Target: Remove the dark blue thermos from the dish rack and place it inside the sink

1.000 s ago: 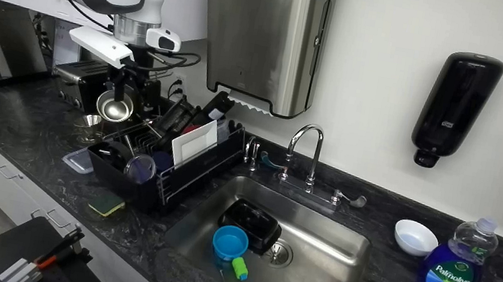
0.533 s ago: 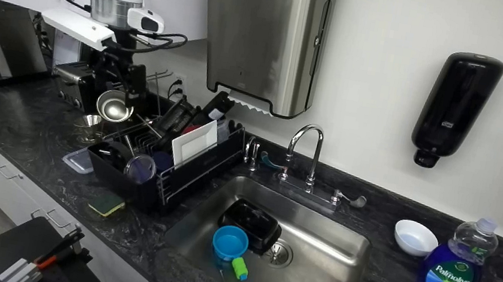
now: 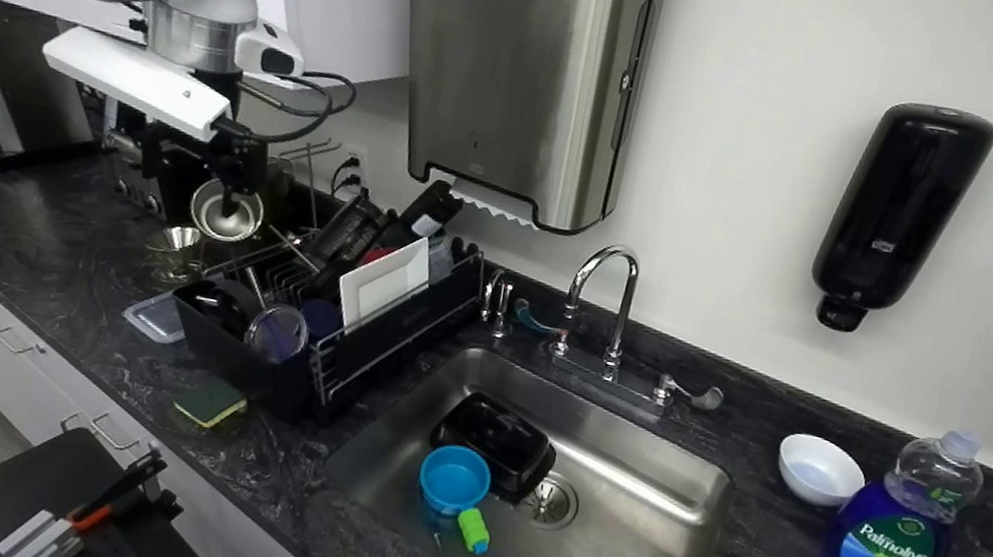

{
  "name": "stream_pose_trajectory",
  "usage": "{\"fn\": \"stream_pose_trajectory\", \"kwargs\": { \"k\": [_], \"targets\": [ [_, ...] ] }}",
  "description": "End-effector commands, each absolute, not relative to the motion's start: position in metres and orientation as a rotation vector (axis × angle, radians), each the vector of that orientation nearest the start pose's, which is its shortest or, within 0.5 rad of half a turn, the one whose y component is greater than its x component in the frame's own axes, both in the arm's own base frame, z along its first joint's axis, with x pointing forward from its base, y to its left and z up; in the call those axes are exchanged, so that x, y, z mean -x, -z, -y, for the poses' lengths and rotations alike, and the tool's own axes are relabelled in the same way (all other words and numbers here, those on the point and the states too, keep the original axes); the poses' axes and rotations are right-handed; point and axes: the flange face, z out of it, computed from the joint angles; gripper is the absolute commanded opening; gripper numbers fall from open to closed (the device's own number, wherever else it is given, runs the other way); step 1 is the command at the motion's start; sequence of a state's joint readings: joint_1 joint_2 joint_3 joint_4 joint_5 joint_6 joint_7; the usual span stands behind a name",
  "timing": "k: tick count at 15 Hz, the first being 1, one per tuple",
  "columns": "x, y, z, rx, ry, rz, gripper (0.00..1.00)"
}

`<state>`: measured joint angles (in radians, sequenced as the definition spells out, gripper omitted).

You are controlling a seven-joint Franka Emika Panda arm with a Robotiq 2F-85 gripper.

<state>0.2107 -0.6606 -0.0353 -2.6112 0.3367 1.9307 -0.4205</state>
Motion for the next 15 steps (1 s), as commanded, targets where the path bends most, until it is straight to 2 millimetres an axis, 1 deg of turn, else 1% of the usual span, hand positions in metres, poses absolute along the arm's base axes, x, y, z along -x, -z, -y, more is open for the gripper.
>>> {"fn": "stream_pose_trajectory", "kwargs": {
  "k": [1,4,6,10,11,12,15],
  "targets": [
    [-0.335,-0.438,-0.073,2.622,0.096,0.764,1.0],
    [-0.337,-0.415,-0.063,2.593,0.143,0.783,1.0],
    [-0.337,-0.407,-0.06,2.582,0.2,0.784,1.0],
    [-0.337,-0.405,-0.06,2.516,0.307,0.8,1.0],
    [-0.337,-0.407,-0.062,2.499,0.299,0.828,1.0],
    [-0.339,-0.409,-0.062,2.533,0.276,0.804,1.0],
    [-0.338,-0.409,-0.061,2.535,0.265,0.805,1.0]
  ]
}}
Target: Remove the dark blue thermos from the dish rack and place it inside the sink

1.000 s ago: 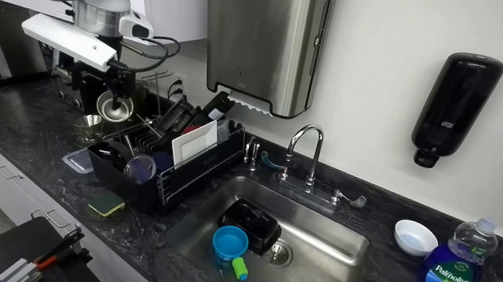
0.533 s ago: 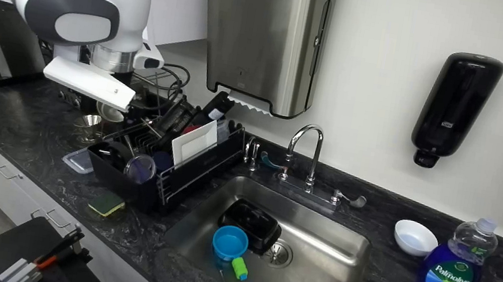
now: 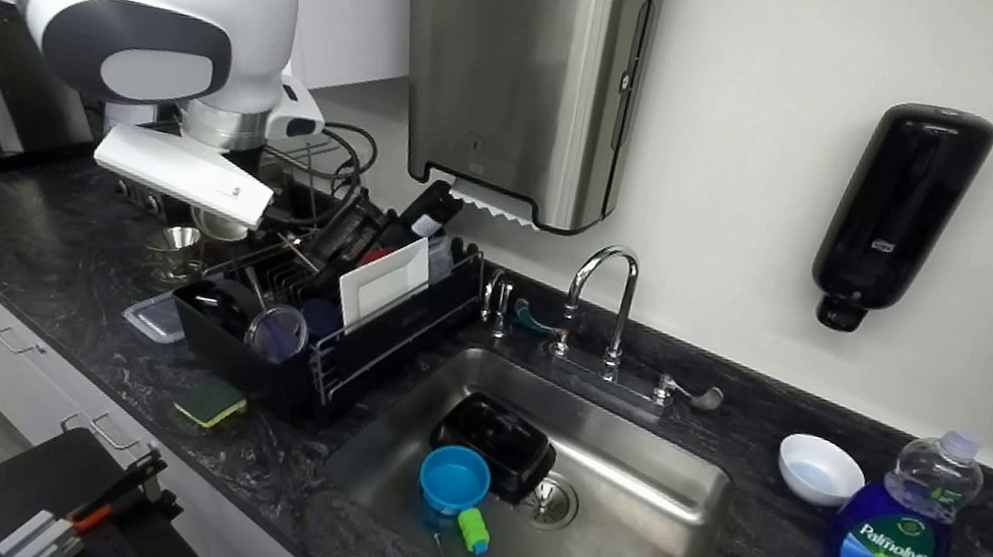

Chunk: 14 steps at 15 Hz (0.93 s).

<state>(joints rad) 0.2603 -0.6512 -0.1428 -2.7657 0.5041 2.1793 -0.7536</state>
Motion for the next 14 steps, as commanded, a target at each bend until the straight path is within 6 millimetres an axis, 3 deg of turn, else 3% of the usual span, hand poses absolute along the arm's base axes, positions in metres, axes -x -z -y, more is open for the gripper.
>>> {"fn": "stream_pose_trajectory", "kwargs": {
  "k": [1,7,11,14],
  "targets": [
    [-0.338,-0.409,-0.061,2.535,0.265,0.805,1.0],
    [-0.338,-0.409,-0.061,2.535,0.265,0.805,1.0],
    [-0.325,-0.408,-0.073,2.442,0.303,0.809,1.0],
    [-0.331,-0.427,-0.087,2.313,0.412,0.795,1.0]
  ]
}}
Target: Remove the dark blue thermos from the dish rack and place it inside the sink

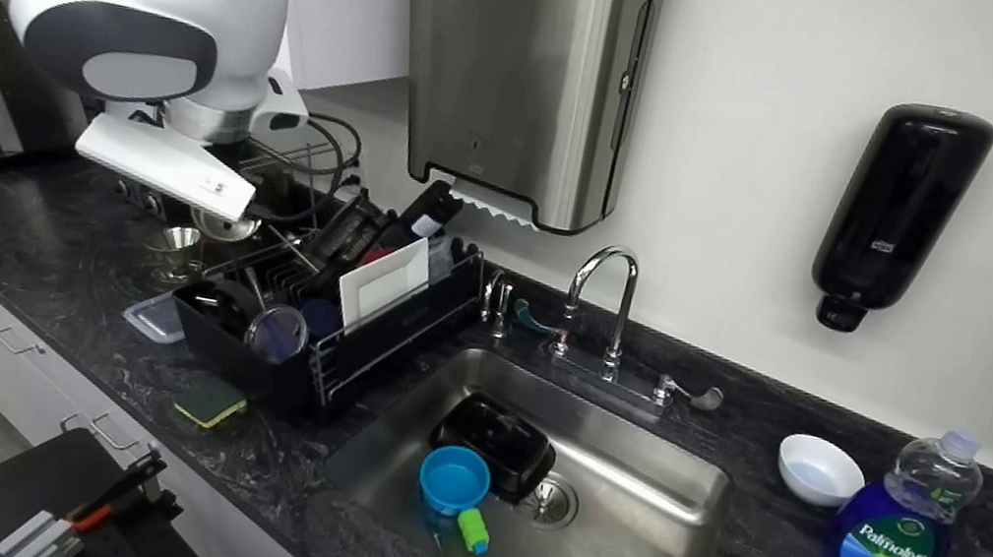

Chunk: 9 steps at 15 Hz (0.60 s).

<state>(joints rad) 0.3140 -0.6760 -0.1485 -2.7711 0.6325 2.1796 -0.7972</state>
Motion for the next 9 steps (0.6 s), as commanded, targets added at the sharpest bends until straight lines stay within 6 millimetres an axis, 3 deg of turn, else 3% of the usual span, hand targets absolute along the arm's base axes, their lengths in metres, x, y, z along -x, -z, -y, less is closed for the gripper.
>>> {"fn": "stream_pose_trajectory", "kwargs": {
  "k": [1,2,4,9],
  "targets": [
    [-0.317,-0.421,-0.089,2.277,0.442,0.796,1.0],
    [-0.33,-0.433,-0.093,2.243,0.463,0.802,1.0],
    [-0.329,-0.436,-0.093,2.185,0.514,0.803,1.0],
    [-0.336,-0.429,-0.09,2.094,0.615,0.836,1.0]
  ]
}}
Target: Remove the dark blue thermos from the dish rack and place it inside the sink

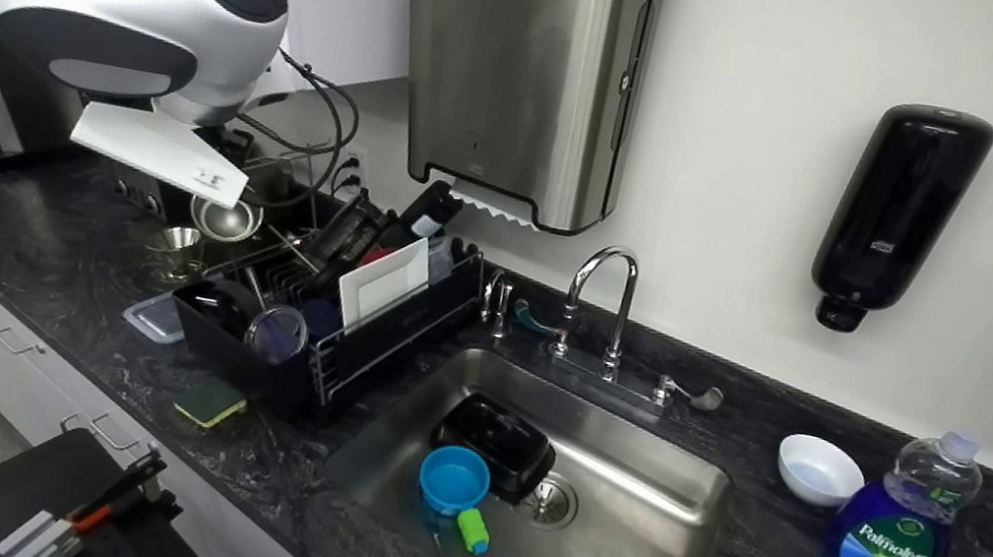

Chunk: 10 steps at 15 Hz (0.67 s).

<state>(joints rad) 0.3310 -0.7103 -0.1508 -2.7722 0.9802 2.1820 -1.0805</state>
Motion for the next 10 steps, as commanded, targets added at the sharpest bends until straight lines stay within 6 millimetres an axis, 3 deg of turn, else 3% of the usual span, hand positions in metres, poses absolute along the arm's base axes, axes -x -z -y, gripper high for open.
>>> {"fn": "stream_pose_trajectory", "kwargs": {
  "k": [1,10],
  "targets": [
    [-0.338,-0.425,-0.089,2.081,0.624,0.841,1.0],
    [-0.343,-0.385,-0.093,2.034,0.606,0.894,1.0]
  ]
}}
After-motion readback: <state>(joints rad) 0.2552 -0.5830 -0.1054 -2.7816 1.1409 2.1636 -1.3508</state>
